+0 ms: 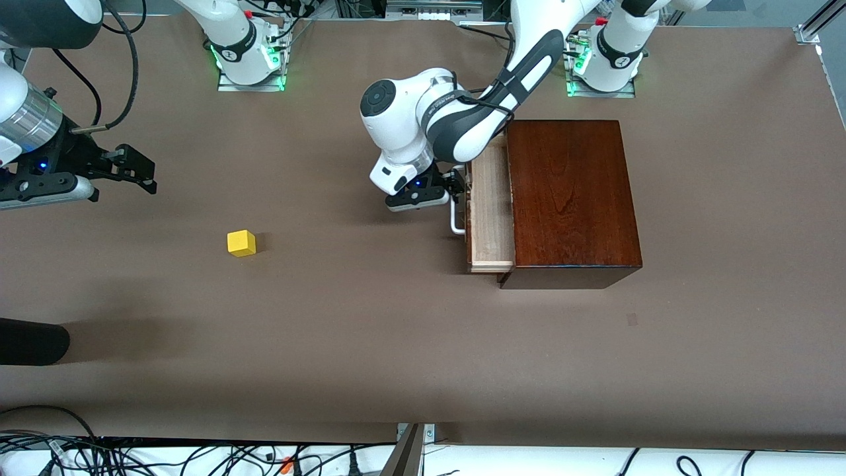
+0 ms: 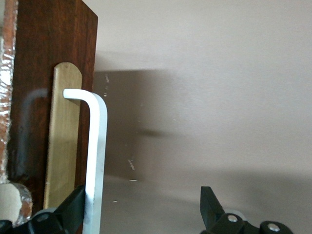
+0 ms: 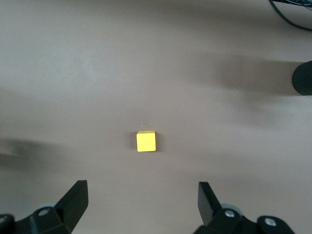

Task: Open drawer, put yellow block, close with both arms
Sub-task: 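Pull the drawer open with the left gripper while the right gripper approaches the cube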

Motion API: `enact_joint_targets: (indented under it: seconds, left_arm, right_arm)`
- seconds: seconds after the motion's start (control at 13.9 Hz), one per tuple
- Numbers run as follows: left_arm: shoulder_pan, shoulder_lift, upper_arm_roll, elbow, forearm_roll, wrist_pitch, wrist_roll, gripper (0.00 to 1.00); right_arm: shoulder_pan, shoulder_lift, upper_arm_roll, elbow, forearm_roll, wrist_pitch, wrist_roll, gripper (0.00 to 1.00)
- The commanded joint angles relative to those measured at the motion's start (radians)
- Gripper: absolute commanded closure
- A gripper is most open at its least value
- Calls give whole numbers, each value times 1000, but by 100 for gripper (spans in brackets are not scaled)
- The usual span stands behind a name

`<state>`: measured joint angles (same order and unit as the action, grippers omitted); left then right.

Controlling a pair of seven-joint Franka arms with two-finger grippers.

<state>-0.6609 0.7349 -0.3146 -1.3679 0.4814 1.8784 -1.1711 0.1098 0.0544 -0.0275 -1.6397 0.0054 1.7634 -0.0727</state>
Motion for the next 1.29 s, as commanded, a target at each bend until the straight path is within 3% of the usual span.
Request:
enact_joint_targets:
  seconds: [0.0,0.72,0.86,1.22]
  left_arm:
    - [-40,63,-6,114,-44,1,-19,0]
    - [-89,132,-9,242,-60,2,-21,0]
    - [-88,130,-11,256,-70,2,-19,0]
    - [-20,23,-14,244,-135,-79,34,0]
  right_arm:
    - [4,18,0,20,19,2,5,0]
    - [4,113,0,20,13,14,2,0]
    - [4,171,0,21,16,46,1,0]
    - [4,186,1,-5,33,94,-41,0]
